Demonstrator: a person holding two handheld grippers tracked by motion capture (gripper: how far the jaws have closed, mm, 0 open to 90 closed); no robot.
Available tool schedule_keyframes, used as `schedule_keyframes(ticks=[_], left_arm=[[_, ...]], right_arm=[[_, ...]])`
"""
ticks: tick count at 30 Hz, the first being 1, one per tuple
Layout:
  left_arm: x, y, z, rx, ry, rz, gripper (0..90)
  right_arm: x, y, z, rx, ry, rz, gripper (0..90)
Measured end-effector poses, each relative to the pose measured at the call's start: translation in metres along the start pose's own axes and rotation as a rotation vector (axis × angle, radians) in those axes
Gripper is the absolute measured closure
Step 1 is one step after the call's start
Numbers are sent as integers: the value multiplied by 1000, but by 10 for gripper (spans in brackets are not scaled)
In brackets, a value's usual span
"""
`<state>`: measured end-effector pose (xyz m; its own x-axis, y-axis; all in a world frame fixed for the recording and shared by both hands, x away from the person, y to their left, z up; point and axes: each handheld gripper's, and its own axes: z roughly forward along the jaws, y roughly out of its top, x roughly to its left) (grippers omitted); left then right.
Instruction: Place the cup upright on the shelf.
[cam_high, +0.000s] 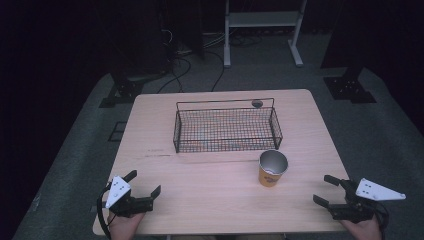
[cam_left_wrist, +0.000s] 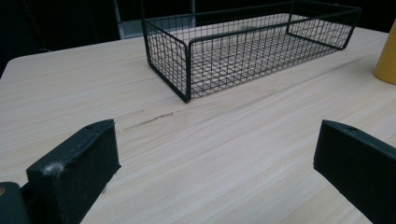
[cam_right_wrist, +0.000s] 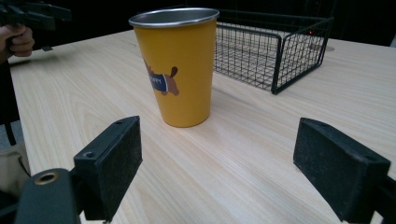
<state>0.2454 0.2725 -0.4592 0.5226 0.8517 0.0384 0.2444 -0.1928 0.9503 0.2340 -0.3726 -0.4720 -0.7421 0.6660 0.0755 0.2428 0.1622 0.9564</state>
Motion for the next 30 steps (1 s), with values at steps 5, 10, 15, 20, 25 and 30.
schedule_keyframes(ticks=[5, 10, 15, 20, 25, 30], left_arm=[[-2, 1, 1, -11, 3, -1, 0], [-2, 1, 1, -11, 3, -1, 0], [0, 1, -1, -20, 12, -8, 0], [0, 1, -1, -26, 15, -12, 0], [-1, 1, -1, -17, 18, 0, 0], [-2, 2, -2, -23, 22, 2, 0]], right_arm=[[1, 3, 1, -9, 11, -2, 146], [2, 5, 6, -2, 30, -3, 146], [2, 10, 15, 1, 53, -10, 141], [4, 16, 24, 23, 68, -28, 140], [9, 24, 31, 19, 90, -37, 140], [13, 30, 40, 36, 109, -48, 139]])
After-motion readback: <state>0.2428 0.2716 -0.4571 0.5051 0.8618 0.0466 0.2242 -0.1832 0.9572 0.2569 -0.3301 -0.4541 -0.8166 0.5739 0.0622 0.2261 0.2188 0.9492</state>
